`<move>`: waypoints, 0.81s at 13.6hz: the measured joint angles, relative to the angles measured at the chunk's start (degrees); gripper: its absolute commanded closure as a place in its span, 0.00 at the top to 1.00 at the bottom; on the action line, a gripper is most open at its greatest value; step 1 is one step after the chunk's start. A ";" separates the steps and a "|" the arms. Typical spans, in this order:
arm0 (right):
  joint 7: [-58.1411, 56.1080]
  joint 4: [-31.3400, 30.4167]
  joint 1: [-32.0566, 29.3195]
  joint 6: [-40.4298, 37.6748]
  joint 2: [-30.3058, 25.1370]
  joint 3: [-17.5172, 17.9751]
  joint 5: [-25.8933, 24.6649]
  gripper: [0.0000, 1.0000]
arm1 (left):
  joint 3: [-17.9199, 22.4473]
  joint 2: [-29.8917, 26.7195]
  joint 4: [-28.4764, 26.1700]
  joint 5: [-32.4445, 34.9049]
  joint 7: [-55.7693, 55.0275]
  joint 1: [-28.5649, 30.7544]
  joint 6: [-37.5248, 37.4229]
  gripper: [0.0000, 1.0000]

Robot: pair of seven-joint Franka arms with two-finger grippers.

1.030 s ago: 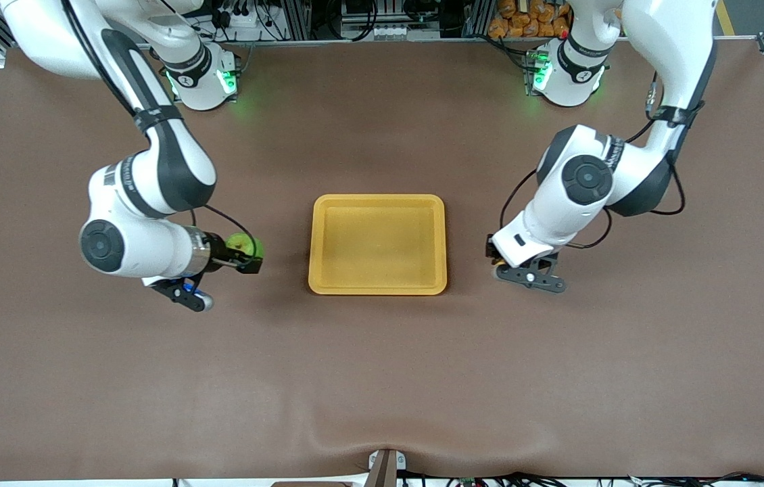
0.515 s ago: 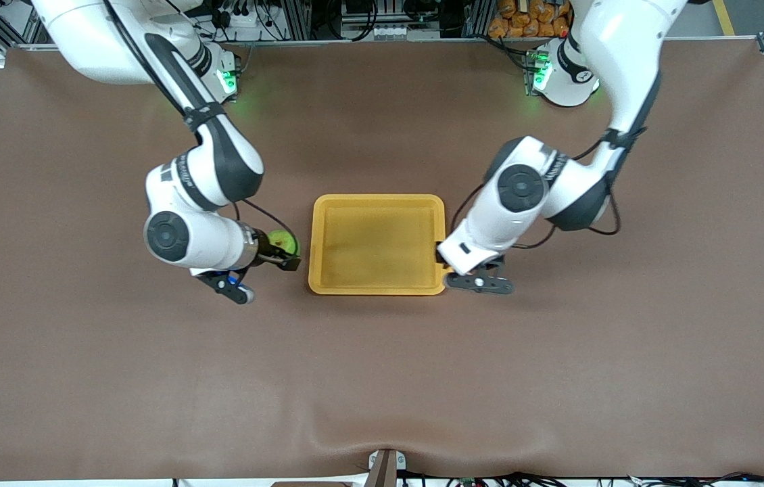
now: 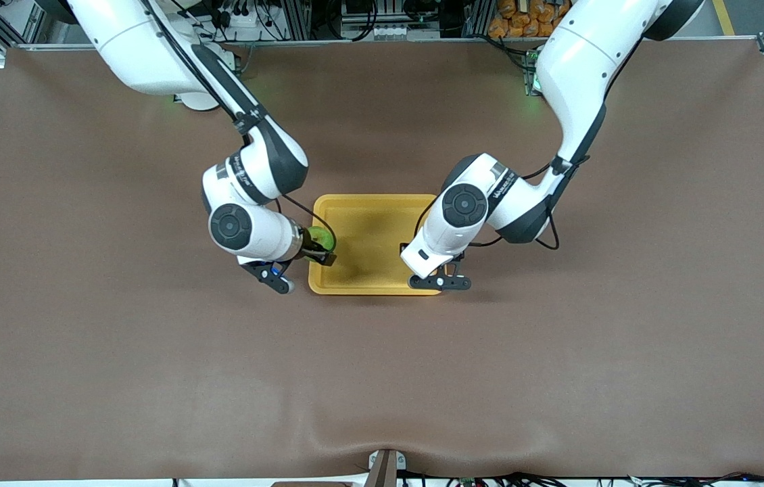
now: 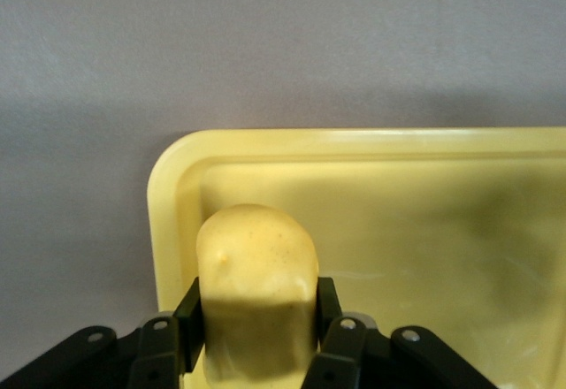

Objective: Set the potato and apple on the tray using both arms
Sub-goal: 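Carry the apple with the right gripper while the left gripper carries the potato, then open both grippers to release the apple and potato into the tray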

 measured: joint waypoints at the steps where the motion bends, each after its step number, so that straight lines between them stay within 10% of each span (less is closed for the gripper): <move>1: 0.72 -0.17 0.40 1.19 0.58 0.00 0.00 0.12 | 0.00 0.66 0.36 0.00 -0.93 -0.29 0.00 0.00; 4: 2.56 -0.46 1.46 4.19 2.37 -0.04 0.00 0.12 | 0.01 1.94 0.83 0.06 -1.69 -1.16 0.00 0.04; 7: 4.13 -0.57 2.73 6.09 4.00 -0.10 -0.01 0.22 | 0.18 2.84 0.92 0.77 -1.69 -1.19 -0.01 0.53; 8: 4.44 -0.60 2.94 6.52 4.49 -0.11 -0.01 0.33 | 0.23 3.13 0.95 0.91 -1.69 -1.20 -0.01 0.90; 11: 4.66 -0.74 3.02 7.00 5.46 -0.23 -0.04 1.00 | 0.25 3.42 1.04 1.36 -1.70 -1.23 -0.01 1.00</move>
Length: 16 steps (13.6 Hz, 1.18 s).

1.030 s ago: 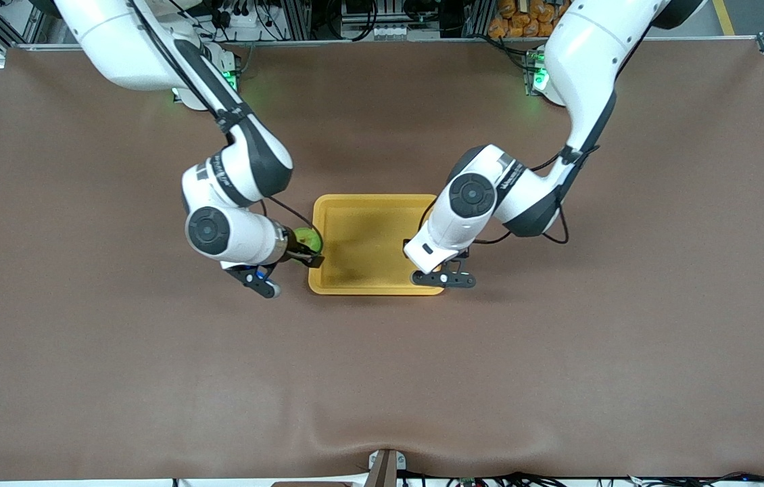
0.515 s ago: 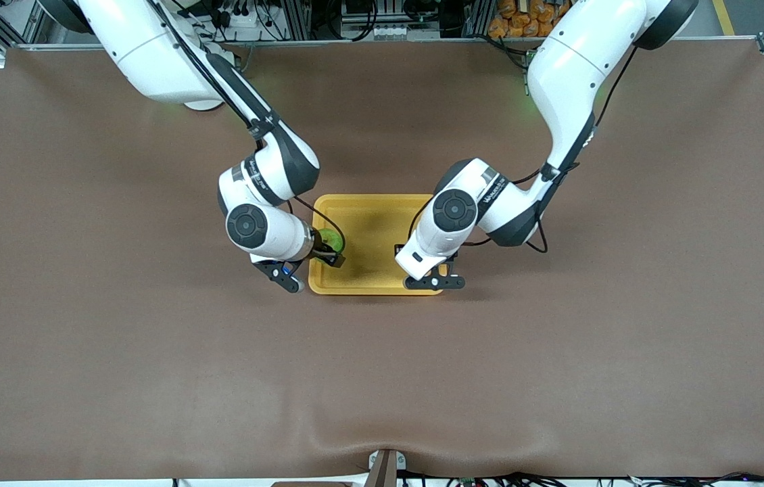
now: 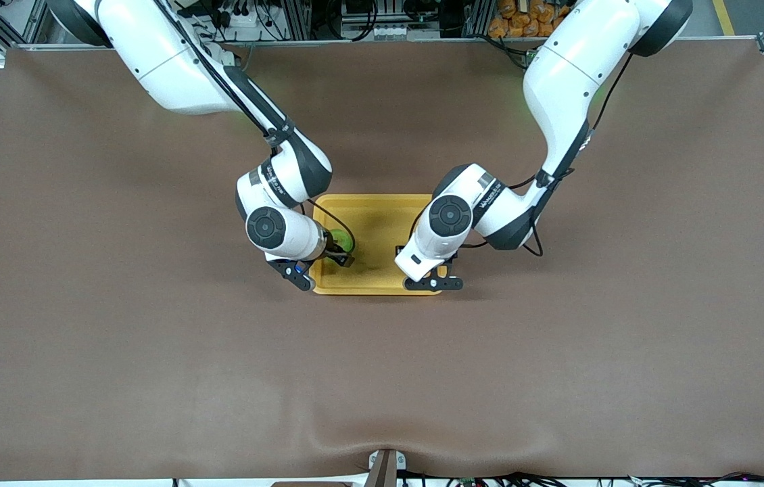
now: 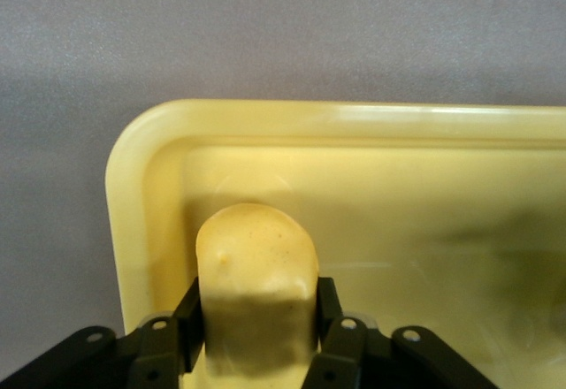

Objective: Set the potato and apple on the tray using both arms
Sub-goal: 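Open both grippers to release the apple and potato into the tray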

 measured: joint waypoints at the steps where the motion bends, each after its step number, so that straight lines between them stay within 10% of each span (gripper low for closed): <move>1: 0.02 -0.02 0.00 0.00 0.13 -0.07 -0.01 1.00 | 0.07 0.00 0.24 0.08 0.00 0.02 0.00 1.00; 8: 0.85 1.60 -0.01 -0.61 0.02 -0.60 -0.02 1.00 | 0.60 -8.65 3.40 2.77 0.09 3.75 -8.14 1.00; 16: 1.01 12.95 -1.13 -19.01 -1.18 -2.16 -3.29 1.00 | 0.54 -26.21 3.49 2.77 1.37 12.43 -25.18 1.00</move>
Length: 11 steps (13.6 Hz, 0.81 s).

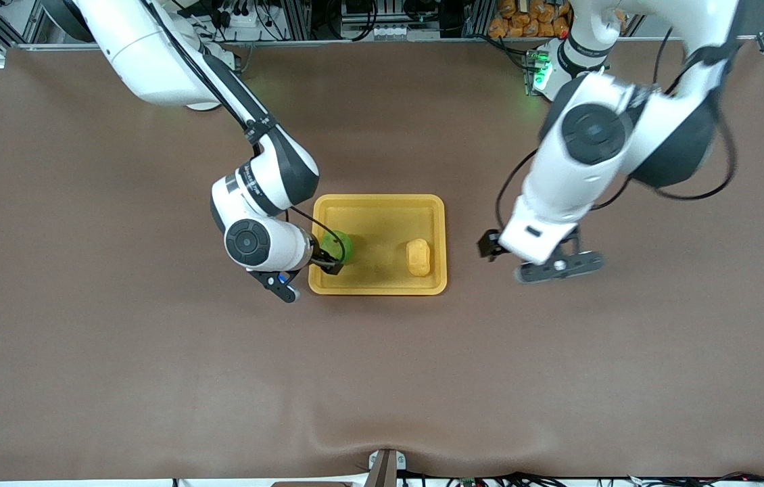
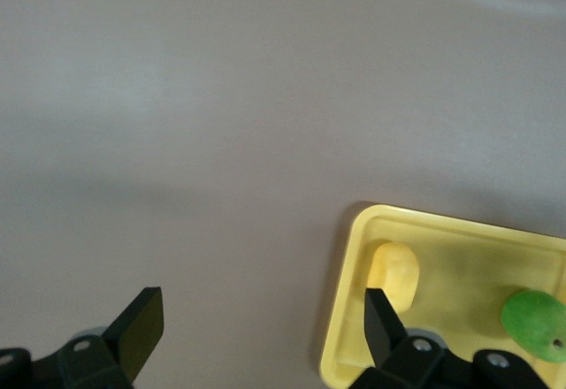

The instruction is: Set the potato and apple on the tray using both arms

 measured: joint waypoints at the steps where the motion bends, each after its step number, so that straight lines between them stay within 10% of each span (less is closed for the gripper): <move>1: 0.00 0.92 -0.31 -0.45 0.00 -0.27 -0.67 1.00 | 0.01 -2.05 0.00 0.00 1.75 1.20 -2.07 1.00; 11: -0.06 11.26 -2.72 -14.32 -0.02 0.10 -11.14 1.00 | 0.20 -13.95 -0.18 -0.46 20.89 11.79 -15.83 1.00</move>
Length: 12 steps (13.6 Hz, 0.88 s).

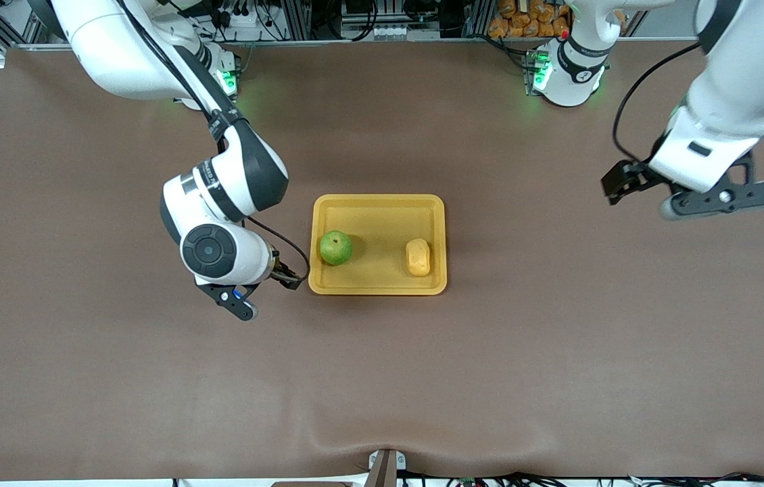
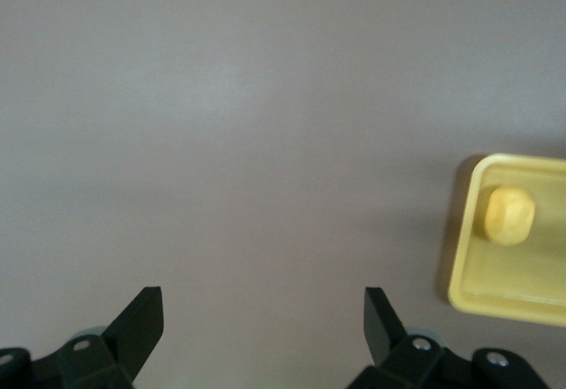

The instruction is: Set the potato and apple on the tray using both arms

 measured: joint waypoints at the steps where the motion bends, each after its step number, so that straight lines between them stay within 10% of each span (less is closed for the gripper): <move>1: 0.00 0.16 0.17 0.00 0.01 0.17 -0.09 1.00 | 0.04 -0.92 -0.01 -0.33 2.52 1.31 -0.70 1.00; 12: -7.32 6.92 -1.38 -7.43 -4.32 -1.14 -0.77 1.00 | 6.55 -5.62 -0.84 -1.30 10.18 -0.03 -4.51 1.00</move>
